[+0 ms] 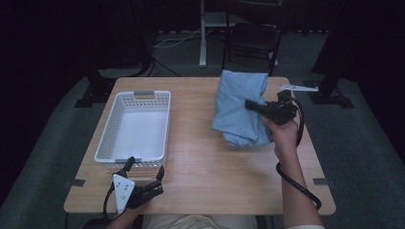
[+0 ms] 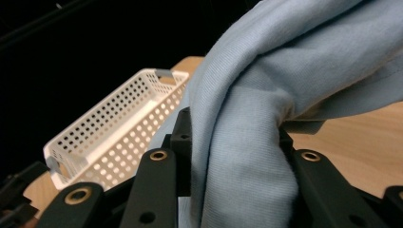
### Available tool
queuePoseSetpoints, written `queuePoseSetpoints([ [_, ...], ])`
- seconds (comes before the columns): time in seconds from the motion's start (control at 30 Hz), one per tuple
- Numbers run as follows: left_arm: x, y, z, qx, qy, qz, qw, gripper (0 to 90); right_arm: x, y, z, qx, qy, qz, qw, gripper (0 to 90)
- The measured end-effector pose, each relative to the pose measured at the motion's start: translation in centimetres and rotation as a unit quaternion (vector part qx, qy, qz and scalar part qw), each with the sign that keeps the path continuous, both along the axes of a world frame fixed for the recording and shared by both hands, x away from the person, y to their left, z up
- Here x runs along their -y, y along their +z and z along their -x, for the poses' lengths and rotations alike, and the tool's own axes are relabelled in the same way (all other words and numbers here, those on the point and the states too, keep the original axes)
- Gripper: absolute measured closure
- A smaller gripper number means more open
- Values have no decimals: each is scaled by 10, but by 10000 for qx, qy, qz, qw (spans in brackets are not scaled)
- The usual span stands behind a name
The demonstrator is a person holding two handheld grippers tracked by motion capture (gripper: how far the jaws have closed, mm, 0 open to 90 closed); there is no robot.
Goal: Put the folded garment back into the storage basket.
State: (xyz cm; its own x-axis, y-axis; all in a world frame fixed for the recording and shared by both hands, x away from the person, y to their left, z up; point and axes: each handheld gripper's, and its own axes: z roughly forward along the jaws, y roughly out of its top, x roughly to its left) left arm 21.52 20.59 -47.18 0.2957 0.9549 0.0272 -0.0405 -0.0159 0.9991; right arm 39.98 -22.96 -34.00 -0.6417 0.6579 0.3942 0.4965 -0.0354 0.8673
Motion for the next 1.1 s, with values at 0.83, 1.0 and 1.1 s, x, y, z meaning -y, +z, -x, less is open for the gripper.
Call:
queuePoseSetpoints([
  [0.83, 0, 0, 0, 0, 1, 4, 10000, 27, -4, 33, 4, 280, 59, -216, 9994, 669],
  [1.0, 0, 0, 0, 0, 1, 2, 10000, 26, -8, 33, 3, 261, 100, -141, 9995, 668],
  [1.1, 0, 0, 0, -1, 3, 2, 10000, 27, -12, 32, 1, 251, 116, -208, 9994, 669],
])
